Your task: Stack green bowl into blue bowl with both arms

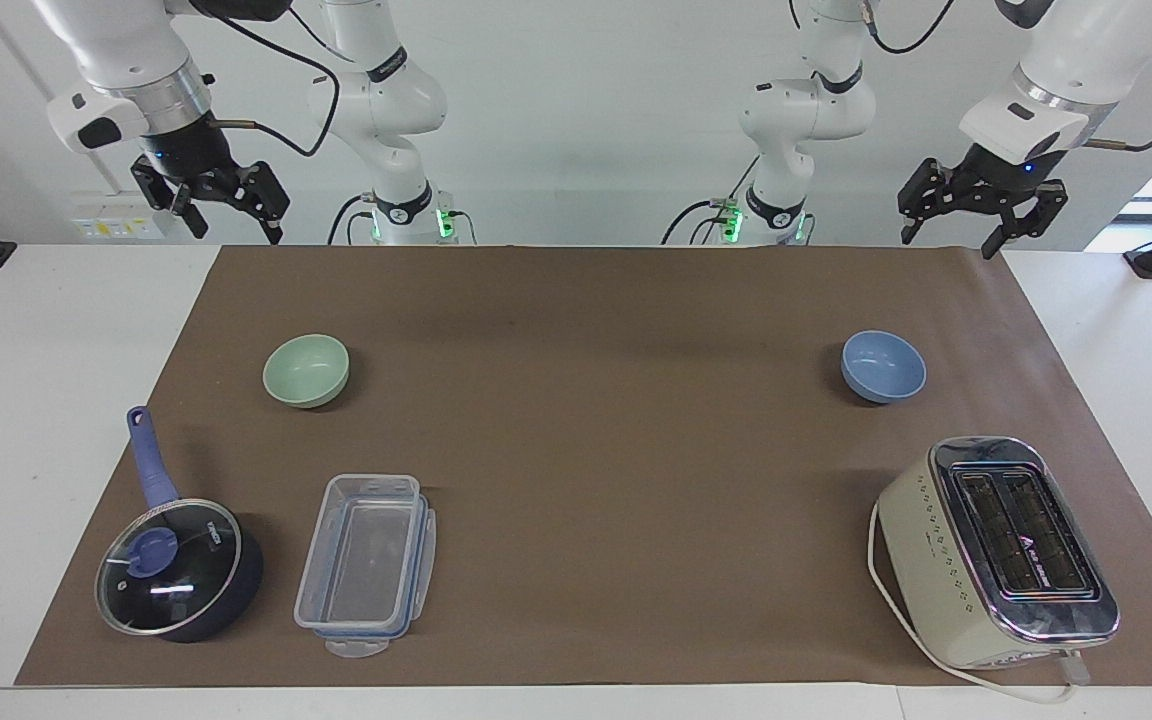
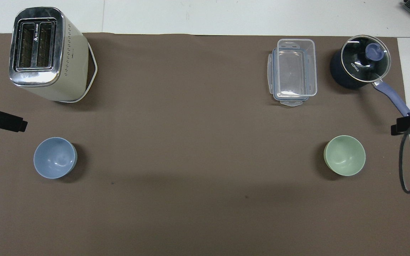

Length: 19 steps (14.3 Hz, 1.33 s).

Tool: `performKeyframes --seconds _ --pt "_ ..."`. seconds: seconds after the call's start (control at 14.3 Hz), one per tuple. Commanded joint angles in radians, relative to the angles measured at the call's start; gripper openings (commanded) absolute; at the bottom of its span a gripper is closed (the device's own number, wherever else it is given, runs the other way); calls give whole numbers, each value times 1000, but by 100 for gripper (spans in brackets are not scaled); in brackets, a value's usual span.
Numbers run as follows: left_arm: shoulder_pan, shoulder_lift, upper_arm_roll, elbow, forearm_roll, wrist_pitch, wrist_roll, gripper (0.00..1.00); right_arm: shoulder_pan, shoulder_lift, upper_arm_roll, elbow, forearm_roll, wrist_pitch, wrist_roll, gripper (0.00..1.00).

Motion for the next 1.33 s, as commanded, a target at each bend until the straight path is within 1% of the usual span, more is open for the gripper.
performKeyframes --seconds 0.0,1.26 --pt "-4 5 -1 18 9 -21 -3 100 -8 -23 0 -24 12 -3 -14 100" --pt "-1 -3 4 7 9 -29 -9 100 -7 -33 0 -38 12 1 -7 100"
